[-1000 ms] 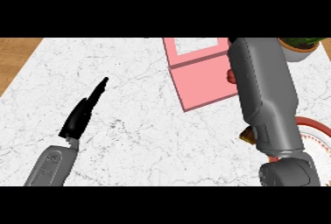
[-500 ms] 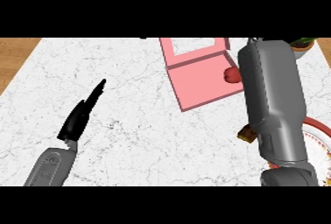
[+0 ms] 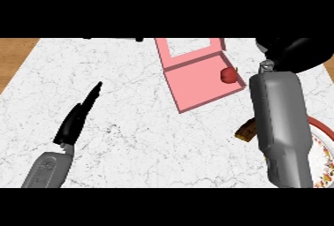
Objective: Pick the bell pepper from the plate and place it in the cardboard box
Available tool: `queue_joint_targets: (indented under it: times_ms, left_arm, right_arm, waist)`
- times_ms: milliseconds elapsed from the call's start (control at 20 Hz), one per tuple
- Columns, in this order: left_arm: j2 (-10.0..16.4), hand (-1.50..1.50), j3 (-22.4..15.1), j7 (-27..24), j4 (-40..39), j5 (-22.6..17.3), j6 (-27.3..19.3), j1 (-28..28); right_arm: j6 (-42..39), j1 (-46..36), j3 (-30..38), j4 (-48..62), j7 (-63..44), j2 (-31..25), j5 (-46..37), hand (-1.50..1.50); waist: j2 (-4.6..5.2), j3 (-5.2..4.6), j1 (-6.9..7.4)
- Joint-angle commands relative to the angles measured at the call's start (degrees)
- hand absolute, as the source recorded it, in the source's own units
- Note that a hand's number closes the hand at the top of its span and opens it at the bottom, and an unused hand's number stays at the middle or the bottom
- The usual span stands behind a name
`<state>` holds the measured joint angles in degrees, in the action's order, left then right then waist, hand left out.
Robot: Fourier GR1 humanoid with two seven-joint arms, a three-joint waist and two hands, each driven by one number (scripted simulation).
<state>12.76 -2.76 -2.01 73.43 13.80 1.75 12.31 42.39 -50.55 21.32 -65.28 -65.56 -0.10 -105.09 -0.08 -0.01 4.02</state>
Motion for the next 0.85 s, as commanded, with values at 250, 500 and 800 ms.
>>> queue_joint_targets:
  times_ms: [250, 500, 800]
  left_arm:
    - [0.28, 0.0, 0.99, 0.57, 0.65, -0.62, -0.08, -0.59]
    - [0.52, 0.0, 1.36, -0.65, -0.03, -0.31, -0.65, -2.47]
    - [0.66, 0.0, 1.51, -1.33, 0.42, -0.08, -0.95, -2.09]
  right_arm:
    - [12.03, 14.12, -8.01, -11.37, -17.01, 0.1, -5.52, -1.5]
    - [11.23, 24.38, -14.39, -19.65, -18.7, 0.1, -3.75, -1.5]
    - [10.86, 33.61, -20.68, -24.94, -19.68, 0.1, -3.0, -1.5]
  waist:
    - [-0.34, 0.03, -1.47]
    - [-0.68, 0.06, -2.74]
    - [-0.29, 0.13, -2.61]
